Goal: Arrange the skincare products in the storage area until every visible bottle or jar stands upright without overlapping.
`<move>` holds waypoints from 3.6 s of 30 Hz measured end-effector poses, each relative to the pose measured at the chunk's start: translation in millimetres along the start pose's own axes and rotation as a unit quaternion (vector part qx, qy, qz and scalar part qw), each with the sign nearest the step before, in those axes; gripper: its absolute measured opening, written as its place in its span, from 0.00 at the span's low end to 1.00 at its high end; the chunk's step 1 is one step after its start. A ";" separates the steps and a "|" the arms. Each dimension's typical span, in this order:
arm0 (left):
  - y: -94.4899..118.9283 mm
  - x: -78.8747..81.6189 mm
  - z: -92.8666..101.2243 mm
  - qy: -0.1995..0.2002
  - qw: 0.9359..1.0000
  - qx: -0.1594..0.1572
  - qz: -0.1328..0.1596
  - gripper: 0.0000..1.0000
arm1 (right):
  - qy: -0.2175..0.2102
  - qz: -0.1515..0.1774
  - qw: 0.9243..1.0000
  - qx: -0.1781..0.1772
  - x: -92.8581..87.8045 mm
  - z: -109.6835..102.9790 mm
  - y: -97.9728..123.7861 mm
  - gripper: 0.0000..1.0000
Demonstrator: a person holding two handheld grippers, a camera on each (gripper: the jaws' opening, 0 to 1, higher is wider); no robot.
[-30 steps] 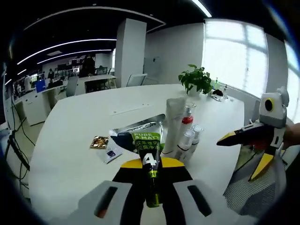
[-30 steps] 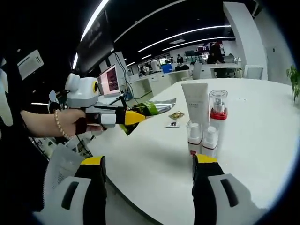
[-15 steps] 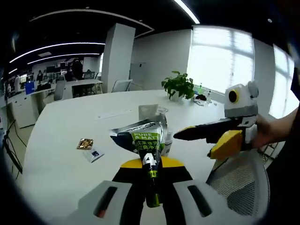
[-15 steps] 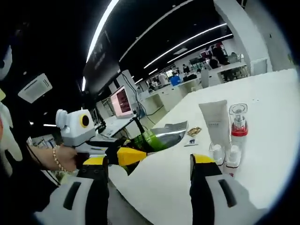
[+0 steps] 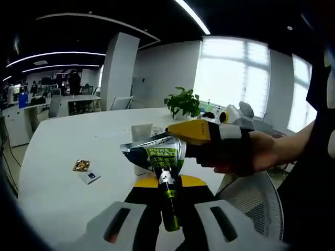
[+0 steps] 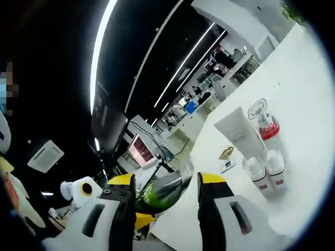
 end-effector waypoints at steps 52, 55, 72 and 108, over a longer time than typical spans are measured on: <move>38.0 21.1 -0.1 0.208 0.949 -0.197 0.130 0.00 | -0.070 -0.060 0.985 0.145 17.3 -24.2 15.2 0.03; 39.0 29.6 -1.3 0.221 0.940 -0.193 0.172 0.00 | -0.096 -0.016 0.979 0.178 22.8 -30.0 16.9 0.04; 39.2 46.9 -21.5 0.258 0.919 -0.159 0.253 0.00 | -0.096 -0.038 0.982 0.160 -14.9 -27.5 25.6 0.09; 38.4 -13.4 -29.8 0.372 0.897 -0.137 0.194 0.00 | -0.083 -0.082 0.989 0.093 -18.0 -5.2 20.9 0.01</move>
Point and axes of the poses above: the point that each gripper's makers call its tool centre point, and the gripper's own axes: y roughly backward along the fingers, z roughly to its right, x roughly out of its top, the point moved 8 cm from there along y, roughly backward along the fingers, and after that the axes turned 12 degrees about -x, right-handed, at the moved point
